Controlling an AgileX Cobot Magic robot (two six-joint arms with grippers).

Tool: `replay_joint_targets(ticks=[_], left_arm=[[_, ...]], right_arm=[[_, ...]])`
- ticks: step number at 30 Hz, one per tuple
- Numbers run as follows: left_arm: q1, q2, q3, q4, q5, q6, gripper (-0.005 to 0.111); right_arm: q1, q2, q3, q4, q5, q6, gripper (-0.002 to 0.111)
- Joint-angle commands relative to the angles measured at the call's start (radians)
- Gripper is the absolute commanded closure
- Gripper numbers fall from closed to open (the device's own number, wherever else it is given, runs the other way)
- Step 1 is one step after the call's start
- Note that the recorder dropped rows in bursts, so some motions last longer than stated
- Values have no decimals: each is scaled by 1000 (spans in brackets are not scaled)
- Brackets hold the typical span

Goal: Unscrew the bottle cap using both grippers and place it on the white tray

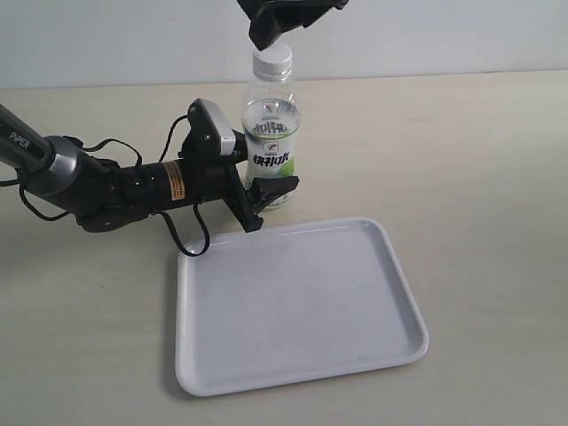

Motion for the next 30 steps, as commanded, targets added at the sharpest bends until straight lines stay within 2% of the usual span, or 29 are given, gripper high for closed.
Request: replay_joint_targets(ticks=[1,7,11,30], left_arm=[[-2,-4,-2,6,28,0,107],[-2,-4,-2,6,28,0,107],[-2,-4,-2,6,28,0,107],[-2,-4,-2,6,28,0,107]], right_arm=[[-1,5,-6,29,42,50,45],[-1,6,-6,70,17,50,44],[-1,6,-6,77,19,44,36],[-1,44,-6,44,21,47,41]])
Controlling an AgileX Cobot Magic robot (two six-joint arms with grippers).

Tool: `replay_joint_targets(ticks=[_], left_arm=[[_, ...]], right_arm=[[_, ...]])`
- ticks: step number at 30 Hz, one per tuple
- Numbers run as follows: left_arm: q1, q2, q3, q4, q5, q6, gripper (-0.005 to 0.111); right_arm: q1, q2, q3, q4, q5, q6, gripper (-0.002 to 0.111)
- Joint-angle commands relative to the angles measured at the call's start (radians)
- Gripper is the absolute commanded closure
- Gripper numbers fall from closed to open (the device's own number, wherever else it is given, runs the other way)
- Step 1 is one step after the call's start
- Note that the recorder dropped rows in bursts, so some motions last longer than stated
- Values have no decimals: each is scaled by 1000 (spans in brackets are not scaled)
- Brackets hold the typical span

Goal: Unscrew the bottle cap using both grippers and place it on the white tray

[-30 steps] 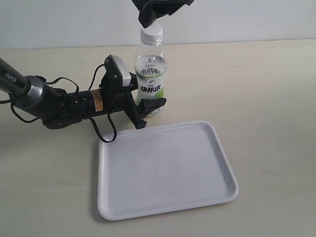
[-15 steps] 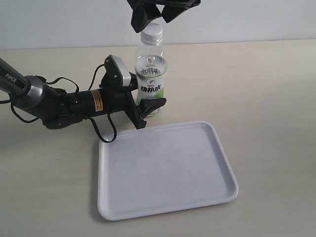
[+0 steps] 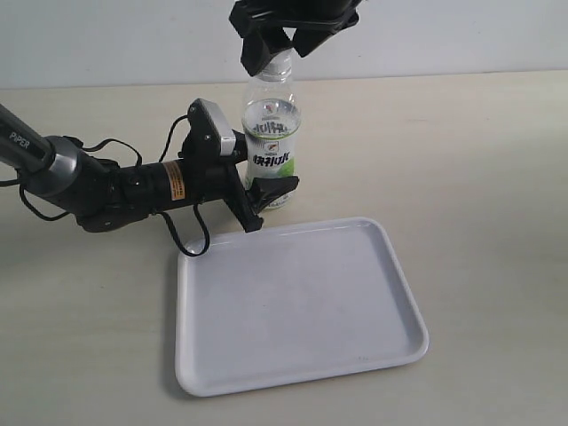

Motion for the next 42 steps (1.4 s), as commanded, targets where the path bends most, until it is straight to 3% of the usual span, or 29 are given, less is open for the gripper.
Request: replay_joint_targets(ticks=[1,5,11,18,22,30,32,37,42], left_arm=[[-2,-4,-2,6,28,0,107],[-2,-4,-2,6,28,0,107],[-2,-4,-2,6,28,0,107],[-2,-4,-2,6,28,0,107],[-2,-4,-2,3,28,0,107],[-2,-4,-2,3,28,0,107],[-2,-4,-2,3,28,0,107],[-2,-4,-2,3,28,-5,107],[-2,-4,-2,-5,12,-53,107]], right_arm=[[-1,2,-6,-1,-21,1,41],[-1,-2,-6,-3,-28,1,42],[-1,-2,-6,-3,-22,1,63],[-1,-2,-6,-5,-22,-116,108],[-1,-4,-6,-5,-20,-245,108],[-1,-27,-6,13,38,-853,108],[-1,-41,-6,24,19,-897,108],[-1,-107,-6,33,-14,-796,108],[-4,-189,-4,-111,174,-496,108]])
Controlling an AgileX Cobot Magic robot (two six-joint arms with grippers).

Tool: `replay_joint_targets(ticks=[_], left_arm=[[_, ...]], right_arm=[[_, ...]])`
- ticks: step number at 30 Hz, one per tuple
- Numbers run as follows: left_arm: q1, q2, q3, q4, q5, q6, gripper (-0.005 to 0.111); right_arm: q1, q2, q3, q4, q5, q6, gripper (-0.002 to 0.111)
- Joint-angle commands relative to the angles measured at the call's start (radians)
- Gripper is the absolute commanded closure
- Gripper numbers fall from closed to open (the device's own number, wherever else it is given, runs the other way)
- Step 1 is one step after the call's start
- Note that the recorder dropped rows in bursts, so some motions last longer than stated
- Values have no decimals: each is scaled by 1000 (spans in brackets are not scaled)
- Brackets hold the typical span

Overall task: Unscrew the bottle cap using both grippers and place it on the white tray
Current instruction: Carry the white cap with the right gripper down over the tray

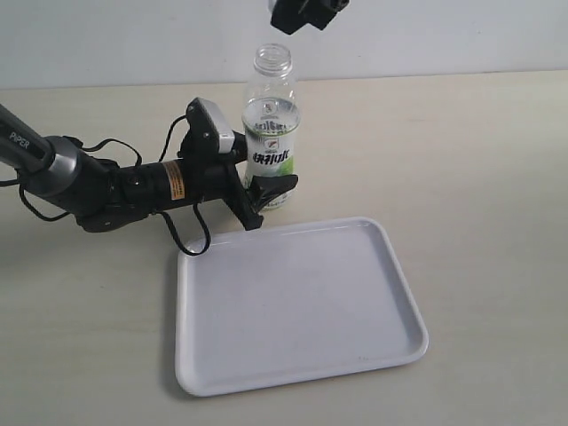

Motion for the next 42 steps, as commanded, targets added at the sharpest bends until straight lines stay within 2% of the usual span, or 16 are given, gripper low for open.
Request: replay_joint_targets(ticks=[1,7,14,17,25,35,42], left_arm=[[-2,-4,-2,1,6,-22,107],[0,-4,-2,1,7,-26,107],[0,-4,-2,1,7,-26,107],[0,-4,-2,8,7,-26,107],[0,-4,-2,-1,0,-57,107],[0,-4,-2,-10,-2,-57,107],[0,-4,-2,-12,-2,-54,107]], right_arm=[[-10,-55,9,-115,92,195,108],[-26,-211,294,-72,90,233,108],[-15,-247,699,220,-280,184,108],[5,-213,802,227,-394,181,108],[32,-97,812,215,-390,227,108],[144,1,812,32,-440,409,108],[144,13,894,24,-602,416,108]])
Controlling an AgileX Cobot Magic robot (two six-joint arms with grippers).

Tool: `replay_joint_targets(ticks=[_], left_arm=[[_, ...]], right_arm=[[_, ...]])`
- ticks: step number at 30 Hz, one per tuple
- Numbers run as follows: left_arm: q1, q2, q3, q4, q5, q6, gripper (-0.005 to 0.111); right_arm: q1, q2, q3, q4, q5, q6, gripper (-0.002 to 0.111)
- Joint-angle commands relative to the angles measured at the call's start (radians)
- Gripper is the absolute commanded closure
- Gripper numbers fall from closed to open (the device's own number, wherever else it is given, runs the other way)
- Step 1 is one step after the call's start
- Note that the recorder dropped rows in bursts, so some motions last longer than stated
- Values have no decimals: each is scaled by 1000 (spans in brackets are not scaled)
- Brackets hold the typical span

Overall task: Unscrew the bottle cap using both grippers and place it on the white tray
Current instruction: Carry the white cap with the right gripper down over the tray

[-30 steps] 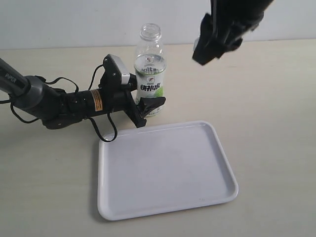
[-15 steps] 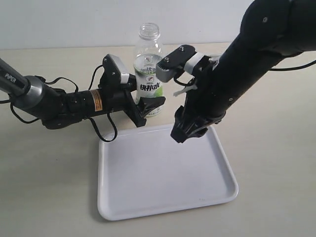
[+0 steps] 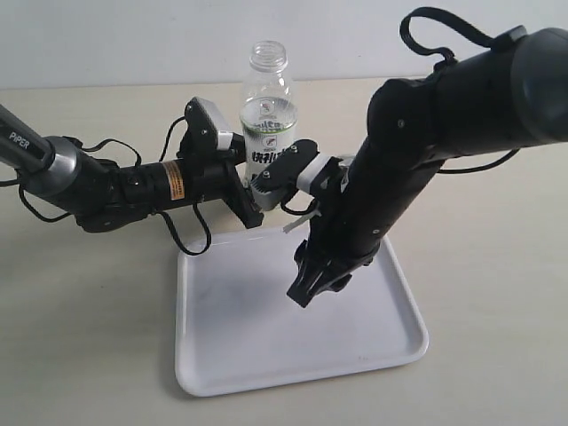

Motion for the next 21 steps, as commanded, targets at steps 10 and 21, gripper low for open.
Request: replay_joint_targets(ticks=[10,21], left_arm=[[0,-4,-2,-7,-4,-1,107],[0,-4,-2,-7,-2,-1,107]], right_arm=[[5,2,57,107,-129,-101,108],[47,70,57,99,-163,-119,108]])
